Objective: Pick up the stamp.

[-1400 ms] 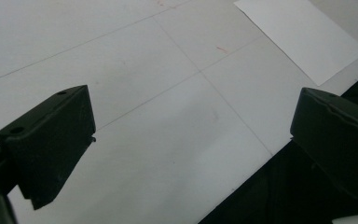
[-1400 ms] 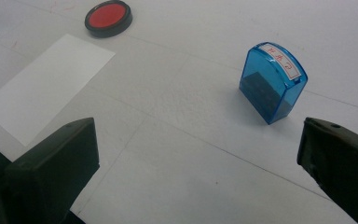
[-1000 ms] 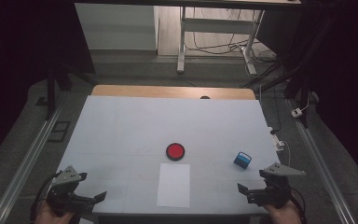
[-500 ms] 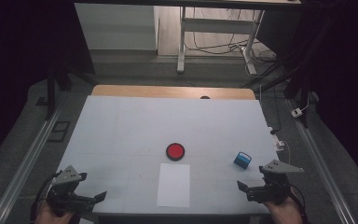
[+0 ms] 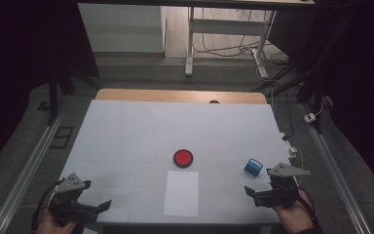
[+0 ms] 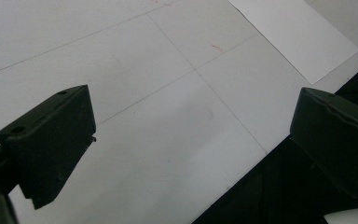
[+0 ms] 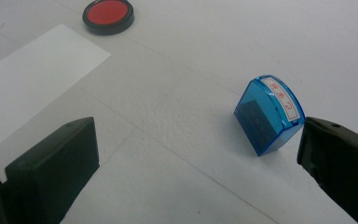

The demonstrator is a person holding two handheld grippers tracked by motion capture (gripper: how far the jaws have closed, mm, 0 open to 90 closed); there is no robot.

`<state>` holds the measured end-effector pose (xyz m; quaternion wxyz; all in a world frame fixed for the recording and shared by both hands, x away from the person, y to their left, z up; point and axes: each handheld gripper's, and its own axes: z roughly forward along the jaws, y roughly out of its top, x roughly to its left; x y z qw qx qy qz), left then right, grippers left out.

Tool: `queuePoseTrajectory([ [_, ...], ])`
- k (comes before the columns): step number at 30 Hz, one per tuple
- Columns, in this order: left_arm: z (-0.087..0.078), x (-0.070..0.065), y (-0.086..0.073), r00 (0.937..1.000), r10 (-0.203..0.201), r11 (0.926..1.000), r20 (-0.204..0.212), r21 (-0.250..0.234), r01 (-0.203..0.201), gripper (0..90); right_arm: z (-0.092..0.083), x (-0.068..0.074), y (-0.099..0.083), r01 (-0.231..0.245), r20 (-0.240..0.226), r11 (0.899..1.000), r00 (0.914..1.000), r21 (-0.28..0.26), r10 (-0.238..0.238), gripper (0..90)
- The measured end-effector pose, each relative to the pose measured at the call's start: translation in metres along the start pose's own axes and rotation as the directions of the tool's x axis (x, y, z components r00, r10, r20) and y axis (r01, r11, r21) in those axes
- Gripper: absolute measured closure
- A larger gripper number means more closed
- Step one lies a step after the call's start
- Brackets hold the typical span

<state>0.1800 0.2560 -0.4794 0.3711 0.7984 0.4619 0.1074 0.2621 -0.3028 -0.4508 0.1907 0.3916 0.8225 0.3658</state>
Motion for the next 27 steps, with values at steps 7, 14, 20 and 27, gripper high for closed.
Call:
queuePoseTrajectory([
  [7,0.001,0.0,0.0,1.0,-0.002,1.0,0.0,0.002,0.002,0.7,0.007,-0.004,0.005,-0.03,-0.026,0.999,0.9992,0.015,0.031,0.0],
  [14,0.001,0.001,0.0,1.0,-0.005,1.0,0.004,0.003,0.005,0.7,0.013,-0.008,0.009,-0.033,-0.014,0.999,0.9993,0.028,0.034,0.0],
  [20,0.001,0.001,0.0,0.9999,-0.008,1.0,0.006,0.003,0.008,0.6,0.018,-0.012,0.01,-0.038,0.008,0.999,0.9992,0.03,0.038,0.0],
  [27,0.001,0.001,0.001,0.9999,-0.008,0.9999,0.008,0.008,0.008,0.6,0.026,-0.021,0.014,-0.025,0.02,0.998,0.9995,0.049,0.024,0.0],
])
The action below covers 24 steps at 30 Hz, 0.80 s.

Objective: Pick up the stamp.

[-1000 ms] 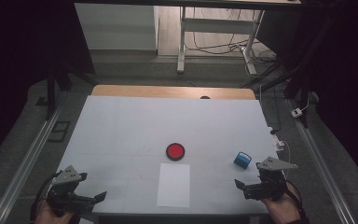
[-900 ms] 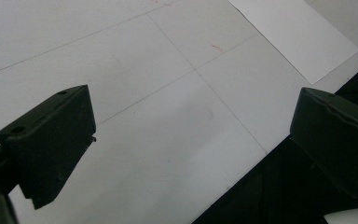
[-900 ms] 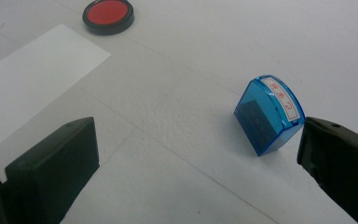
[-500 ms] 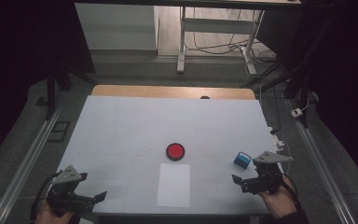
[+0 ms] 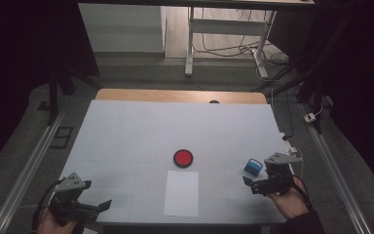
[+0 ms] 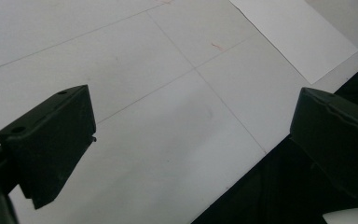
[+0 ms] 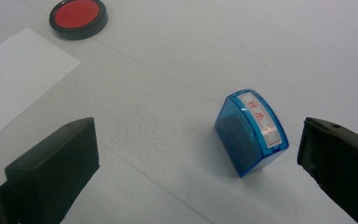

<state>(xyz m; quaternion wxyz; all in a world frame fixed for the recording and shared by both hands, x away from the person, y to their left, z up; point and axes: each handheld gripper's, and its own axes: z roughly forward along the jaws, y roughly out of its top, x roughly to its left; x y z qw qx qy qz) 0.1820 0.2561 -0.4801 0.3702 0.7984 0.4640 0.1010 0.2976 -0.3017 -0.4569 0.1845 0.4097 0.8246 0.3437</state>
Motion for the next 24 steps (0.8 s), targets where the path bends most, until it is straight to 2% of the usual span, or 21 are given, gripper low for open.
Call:
queuePoseTrajectory([
  [5,0.0,0.0,0.0,1.0,0.0,1.0,0.002,0.0,0.0,0.6,0.01,-0.011,-0.001,-0.009,0.005,0.999,0.9999,0.033,0.009,0.0],
  [9,0.0,0.0,0.0,1.0,0.0,1.0,0.002,0.0,0.0,0.6,0.013,-0.016,-0.001,-0.003,-0.002,0.999,1.0,0.037,0.003,0.0],
  [15,0.0,0.001,0.0,1.0,0.0,1.0,0.005,0.004,0.0,0.6,0.025,-0.025,0.002,0.041,-0.024,0.997,0.9989,0.067,-0.04,0.0],
  [24,0.0,0.001,0.0,1.0,-0.001,1.0,0.008,0.005,0.001,0.6,0.036,-0.036,0.005,0.07,-0.031,0.992,0.9973,0.109,-0.067,0.0],
])
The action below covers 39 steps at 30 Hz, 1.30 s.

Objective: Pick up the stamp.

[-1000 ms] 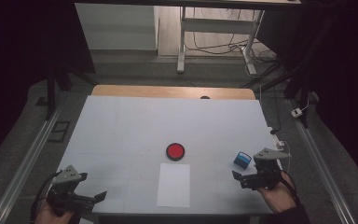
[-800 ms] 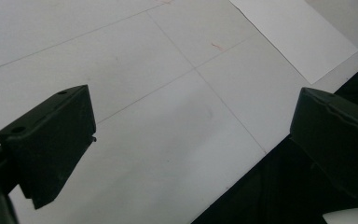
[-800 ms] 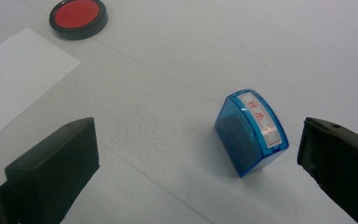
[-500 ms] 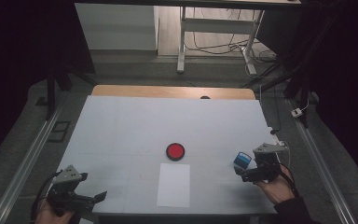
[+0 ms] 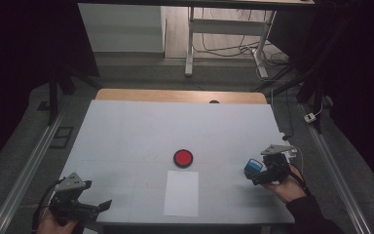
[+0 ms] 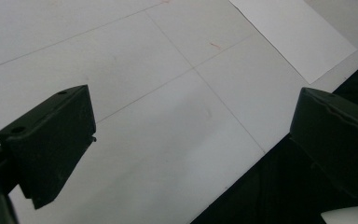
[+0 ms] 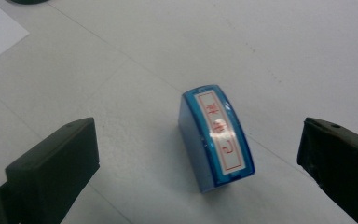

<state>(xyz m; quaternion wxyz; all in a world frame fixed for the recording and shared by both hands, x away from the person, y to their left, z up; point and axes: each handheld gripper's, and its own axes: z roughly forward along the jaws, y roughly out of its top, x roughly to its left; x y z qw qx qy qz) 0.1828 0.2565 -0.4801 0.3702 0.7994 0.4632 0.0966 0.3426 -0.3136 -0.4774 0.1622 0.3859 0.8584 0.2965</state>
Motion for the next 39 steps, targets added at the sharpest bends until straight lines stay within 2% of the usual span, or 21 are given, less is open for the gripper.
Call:
queuePoseTrajectory([
  [2,0.0,0.0,0.0,1.0,-0.001,1.0,0.002,0.001,0.001,0.6,0.002,-0.002,0.0,0.007,0.001,1.0,1.0,0.008,-0.007,2.8],
  [6,0.0,0.0,0.0,1.0,-0.001,1.0,0.003,0.001,0.001,0.6,0.002,-0.007,0.001,0.024,-0.046,1.0,0.9987,0.014,-0.023,18.1],
  [7,0.0,0.0,0.0,1.0,-0.001,1.0,0.003,0.001,0.001,0.6,0.002,-0.007,0.001,0.024,-0.046,1.0,0.9987,0.014,-0.023,18.1],
  [12,0.0,0.0,0.0,1.0,-0.002,1.0,0.004,0.002,0.002,0.6,0.0,-0.012,0.005,0.041,-0.074,0.999,0.9965,0.027,-0.039,42.4],
  [15,0.001,0.0,0.0,1.0,-0.002,1.0,0.005,0.003,0.002,0.6,0.001,-0.014,0.006,0.043,-0.077,0.999,0.9962,0.032,-0.04,46.5],
  [19,0.001,0.001,0.001,1.0,-0.003,1.0,0.004,0.004,0.003,0.7,0.001,-0.015,0.007,0.049,-0.088,0.998,0.9951,0.036,-0.046,57.8],
  [22,0.001,0.001,0.001,1.0,-0.003,1.0,0.005,0.006,0.003,0.7,0.0,-0.015,0.008,0.06,-0.076,0.997,0.9955,0.042,-0.057,66.8],
  [30,0.001,0.001,0.001,1.0,-0.003,1.0,0.005,0.006,0.003,0.7,0.0,-0.015,0.008,0.045,-0.081,0.998,0.9959,0.048,-0.041,69.7],
  [39,0.001,0.0,0.001,1.0,0.001,1.0,0.006,0.006,-0.001,0.9,-0.008,-0.01,0.012,0.06,-0.083,0.998,0.9948,0.01,-0.059,69.9],
])
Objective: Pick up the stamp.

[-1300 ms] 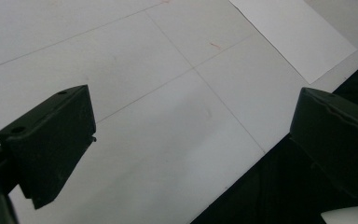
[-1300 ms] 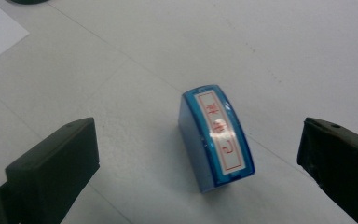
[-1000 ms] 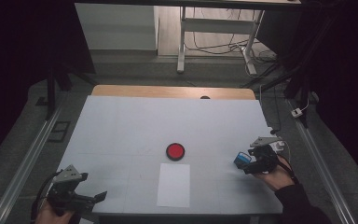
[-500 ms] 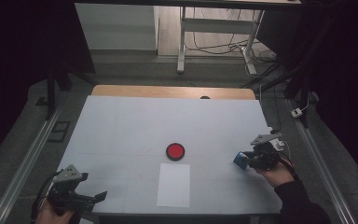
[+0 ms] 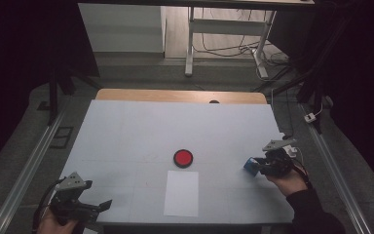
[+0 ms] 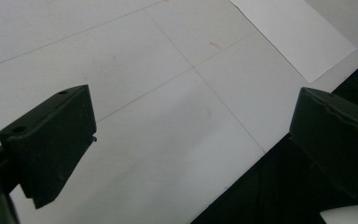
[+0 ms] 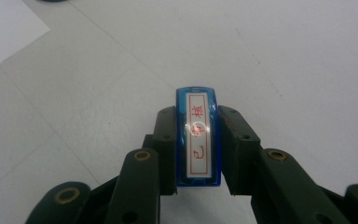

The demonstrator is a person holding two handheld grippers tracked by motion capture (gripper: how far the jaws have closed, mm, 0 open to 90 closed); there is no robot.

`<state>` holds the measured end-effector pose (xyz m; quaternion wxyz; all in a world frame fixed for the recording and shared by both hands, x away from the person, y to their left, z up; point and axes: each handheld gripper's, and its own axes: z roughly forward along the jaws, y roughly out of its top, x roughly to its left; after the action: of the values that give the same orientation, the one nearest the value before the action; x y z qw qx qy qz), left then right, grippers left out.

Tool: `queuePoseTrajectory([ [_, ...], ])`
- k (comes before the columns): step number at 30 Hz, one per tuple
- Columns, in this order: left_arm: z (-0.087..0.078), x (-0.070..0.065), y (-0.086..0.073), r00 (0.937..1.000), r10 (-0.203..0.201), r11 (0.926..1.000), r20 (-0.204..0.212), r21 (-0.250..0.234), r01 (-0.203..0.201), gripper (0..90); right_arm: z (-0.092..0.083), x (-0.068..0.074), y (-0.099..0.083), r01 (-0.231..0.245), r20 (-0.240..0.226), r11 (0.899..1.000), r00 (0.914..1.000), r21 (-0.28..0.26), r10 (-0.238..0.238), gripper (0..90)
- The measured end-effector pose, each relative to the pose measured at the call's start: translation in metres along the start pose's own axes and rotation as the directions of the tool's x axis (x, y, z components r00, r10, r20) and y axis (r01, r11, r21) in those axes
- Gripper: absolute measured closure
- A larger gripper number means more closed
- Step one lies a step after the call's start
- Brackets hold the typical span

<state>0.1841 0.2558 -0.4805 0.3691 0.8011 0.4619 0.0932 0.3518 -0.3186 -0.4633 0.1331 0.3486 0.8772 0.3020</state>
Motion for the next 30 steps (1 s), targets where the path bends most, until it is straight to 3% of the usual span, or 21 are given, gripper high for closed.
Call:
queuePoseTrajectory([
  [23,0.002,-0.001,0.001,0.9993,0.03,0.9995,0.022,0.013,-0.03,1.2,-0.019,0.03,0.019,-0.008,-0.065,0.994,0.9979,-0.108,0.001,69.9],
  [30,0.002,-0.001,0.001,0.9992,0.031,0.9994,0.024,0.016,-0.032,1.4,-0.022,0.045,0.028,0.022,-0.093,0.991,0.9951,-0.13,-0.034,69.8],
])
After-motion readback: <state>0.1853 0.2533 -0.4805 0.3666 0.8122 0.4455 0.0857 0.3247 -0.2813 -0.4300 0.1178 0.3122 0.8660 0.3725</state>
